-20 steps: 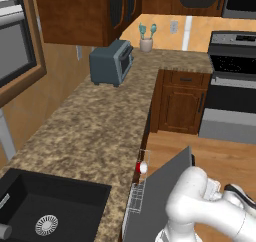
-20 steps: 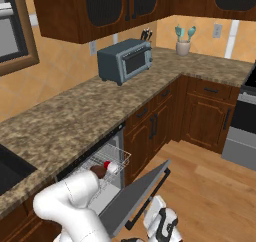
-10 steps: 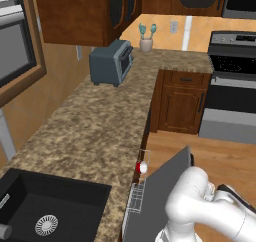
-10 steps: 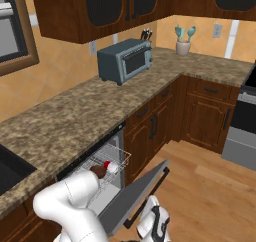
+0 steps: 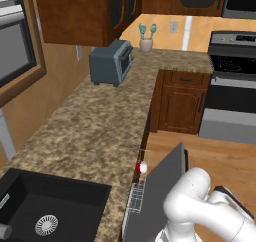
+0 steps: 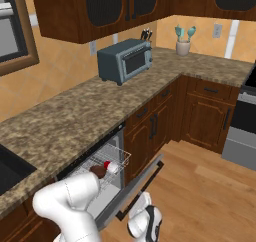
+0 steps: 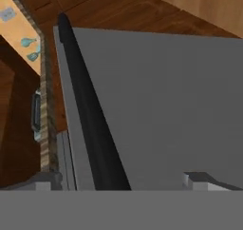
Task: Pick up the cup and bowl from the counter, place them in the dishwasher, and close the dishwasher door.
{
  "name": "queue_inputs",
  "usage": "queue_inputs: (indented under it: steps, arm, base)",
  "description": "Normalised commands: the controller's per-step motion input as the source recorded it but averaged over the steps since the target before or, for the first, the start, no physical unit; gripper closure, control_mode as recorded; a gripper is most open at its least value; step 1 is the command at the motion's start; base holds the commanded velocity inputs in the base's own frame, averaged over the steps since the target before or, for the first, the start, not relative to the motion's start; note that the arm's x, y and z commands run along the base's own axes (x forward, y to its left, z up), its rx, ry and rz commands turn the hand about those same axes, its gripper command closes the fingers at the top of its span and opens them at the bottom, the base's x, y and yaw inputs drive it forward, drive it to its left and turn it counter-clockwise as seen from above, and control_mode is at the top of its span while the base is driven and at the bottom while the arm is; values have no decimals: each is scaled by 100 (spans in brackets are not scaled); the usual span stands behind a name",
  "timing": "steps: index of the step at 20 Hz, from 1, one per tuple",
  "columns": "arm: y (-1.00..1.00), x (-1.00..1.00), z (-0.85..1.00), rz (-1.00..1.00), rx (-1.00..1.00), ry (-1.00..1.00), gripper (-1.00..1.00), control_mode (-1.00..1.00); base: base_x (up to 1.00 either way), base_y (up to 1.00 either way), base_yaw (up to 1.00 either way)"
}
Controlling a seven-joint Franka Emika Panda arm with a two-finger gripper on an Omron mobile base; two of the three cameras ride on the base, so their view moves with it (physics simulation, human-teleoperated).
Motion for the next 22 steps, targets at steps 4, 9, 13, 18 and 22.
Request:
queue_inputs:
  steps: [4,9,13,18,22]
  arm:
    - [100,1,43,4,0,-12,-100,-100]
    - [99,14,23,42,-17,-27,-100,-100]
    - [75,19,16,53,-17,-33,-100,-100]
    - [95,42,-2,38,-11,-24,-100,-100]
    - [100,64,-42,34,-1,-28,-100,-100]
  base:
    - [0,0,0]
    - [0,0,0]
    - [0,0,0]
    - [0,0,0]
    - [0,0,0]
